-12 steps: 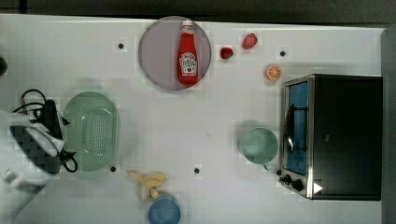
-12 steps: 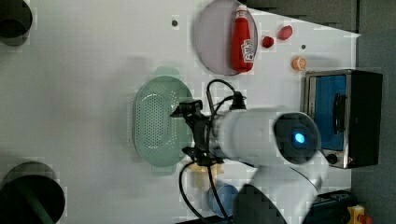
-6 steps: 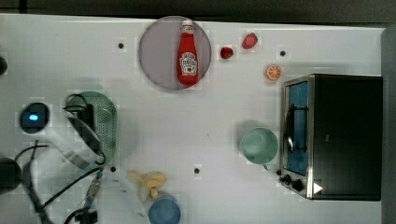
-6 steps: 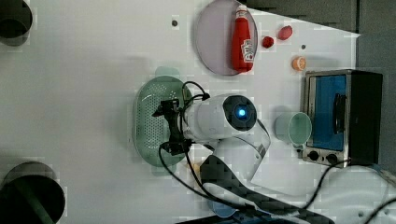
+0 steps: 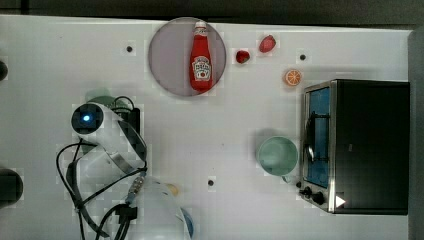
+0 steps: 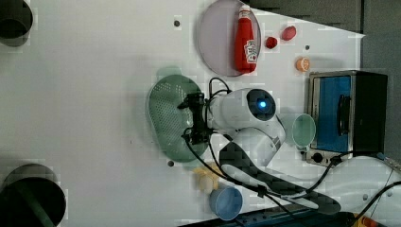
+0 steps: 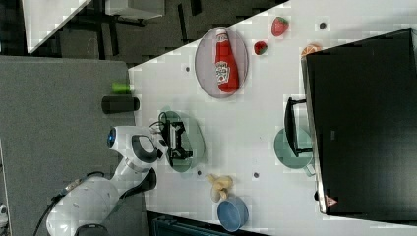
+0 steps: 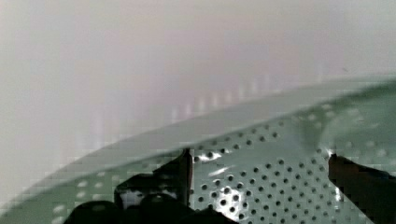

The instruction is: Drag strainer left to right.

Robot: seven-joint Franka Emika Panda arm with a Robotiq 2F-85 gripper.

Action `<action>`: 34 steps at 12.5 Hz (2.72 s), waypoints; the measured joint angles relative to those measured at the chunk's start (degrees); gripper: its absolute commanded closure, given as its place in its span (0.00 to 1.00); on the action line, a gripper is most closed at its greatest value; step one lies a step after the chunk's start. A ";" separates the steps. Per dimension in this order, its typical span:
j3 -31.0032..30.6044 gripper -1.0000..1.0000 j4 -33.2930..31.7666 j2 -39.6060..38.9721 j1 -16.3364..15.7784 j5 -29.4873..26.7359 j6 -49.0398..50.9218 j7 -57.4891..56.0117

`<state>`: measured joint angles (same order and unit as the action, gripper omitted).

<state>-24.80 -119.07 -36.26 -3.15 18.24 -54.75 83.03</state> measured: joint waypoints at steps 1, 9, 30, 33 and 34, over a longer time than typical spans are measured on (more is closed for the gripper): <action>0.42 0.00 -1.01 0.98 0.27 -0.31 -0.98 0.17; 0.35 0.00 -12.87 8.27 2.08 -0.48 -4.73 0.45; 23.52 0.00 -18.69 12.24 12.20 -0.91 -11.33 -25.40; 24.82 0.00 -18.46 12.49 12.11 -1.41 -11.83 -28.56; 25.47 0.00 -18.35 12.56 12.00 -1.65 -12.51 -29.15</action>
<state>0.67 -137.42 -23.70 8.85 16.59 -67.26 53.88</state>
